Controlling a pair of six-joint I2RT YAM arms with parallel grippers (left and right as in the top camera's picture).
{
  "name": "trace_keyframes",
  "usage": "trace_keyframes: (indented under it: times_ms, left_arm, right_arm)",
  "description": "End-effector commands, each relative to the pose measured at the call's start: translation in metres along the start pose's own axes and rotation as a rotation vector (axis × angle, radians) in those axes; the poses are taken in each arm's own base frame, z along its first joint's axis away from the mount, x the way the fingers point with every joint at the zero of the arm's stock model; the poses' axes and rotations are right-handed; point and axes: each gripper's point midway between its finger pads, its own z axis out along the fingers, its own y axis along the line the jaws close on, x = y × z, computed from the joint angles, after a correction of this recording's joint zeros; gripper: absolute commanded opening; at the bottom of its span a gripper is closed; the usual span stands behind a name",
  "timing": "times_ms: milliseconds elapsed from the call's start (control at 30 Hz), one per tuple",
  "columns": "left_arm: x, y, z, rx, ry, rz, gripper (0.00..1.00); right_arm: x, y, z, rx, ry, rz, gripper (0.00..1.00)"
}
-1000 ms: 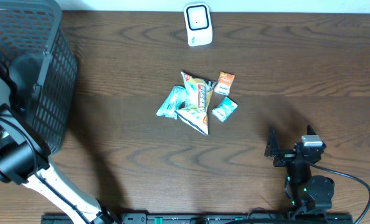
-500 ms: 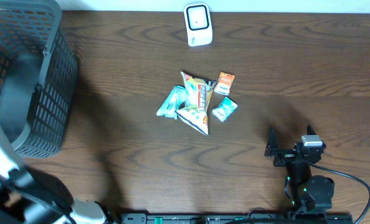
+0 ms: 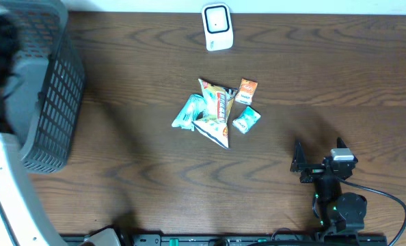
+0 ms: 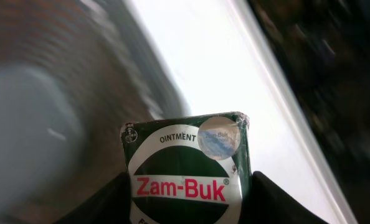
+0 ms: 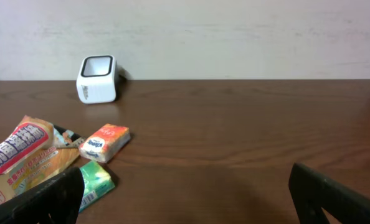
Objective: Scan the item barcode
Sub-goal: 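Carry the tin to the table center and release it beside the items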
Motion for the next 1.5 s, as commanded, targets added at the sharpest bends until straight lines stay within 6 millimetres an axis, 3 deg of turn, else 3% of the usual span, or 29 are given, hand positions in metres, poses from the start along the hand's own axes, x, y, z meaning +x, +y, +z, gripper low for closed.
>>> trace_keyframes:
  times_ms: [0, 67, 133, 300, 567, 733, 867, 1000, 1133, 1233, 1333, 1467]
  left_arm:
    - [0.076, -0.055, 0.007, 0.15, 0.223, 0.069, 0.47]
    - [0.124, -0.074, 0.011, 0.18, 0.33, 0.161, 0.47]
    - [0.161, -0.079, 0.015, 0.162, 0.399, 0.238, 0.47]
    - [0.254, -0.068, 0.029, 0.024, 0.53, 0.434, 0.47]
    - [0.411, -0.048, 0.049, -0.032, 0.807, 0.643, 0.47]
    - [0.481, -0.032, 0.061, -0.039, 0.894, 0.718, 0.49]
    - [0.512, -0.026, 0.065, -0.029, 0.922, 0.748, 0.53]
    - [0.508, -0.026, 0.068, -0.01, 0.907, 0.803, 0.57]
    - [0.477, -0.028, 0.071, -0.037, 0.836, 0.843, 0.6]
    - [0.44, -0.032, 0.068, -0.067, 0.762, 0.865, 0.66]
    - [0.386, -0.032, 0.062, -0.136, 0.649, 0.86, 0.68]
    - [0.313, -0.025, 0.045, -0.22, 0.532, 0.821, 0.83]
  right_arm:
    - [0.002, 0.003, 0.0, -0.013, 0.006, -0.012, 0.99]
    - [0.002, 0.003, 0.0, -0.013, 0.006, -0.012, 0.99]
    - [0.002, 0.003, 0.0, -0.013, 0.006, -0.012, 0.99]
    - [0.002, 0.003, 0.0, -0.013, 0.006, -0.012, 0.99]
    - [0.002, 0.003, 0.0, -0.013, 0.006, -0.012, 0.99]
    - [0.002, 0.003, 0.0, -0.013, 0.006, -0.012, 0.99]
    - [0.002, 0.003, 0.0, -0.013, 0.006, -0.012, 0.99]
    - [0.002, 0.003, 0.0, -0.013, 0.006, -0.012, 0.99]
    - [0.002, 0.003, 0.0, -0.013, 0.006, -0.012, 0.99]
    - [0.002, 0.003, 0.0, -0.013, 0.006, -0.012, 0.99]
    - [0.002, 0.003, 0.0, -0.013, 0.006, -0.012, 0.99]
    - [0.002, 0.003, 0.0, -0.013, 0.006, -0.012, 0.99]
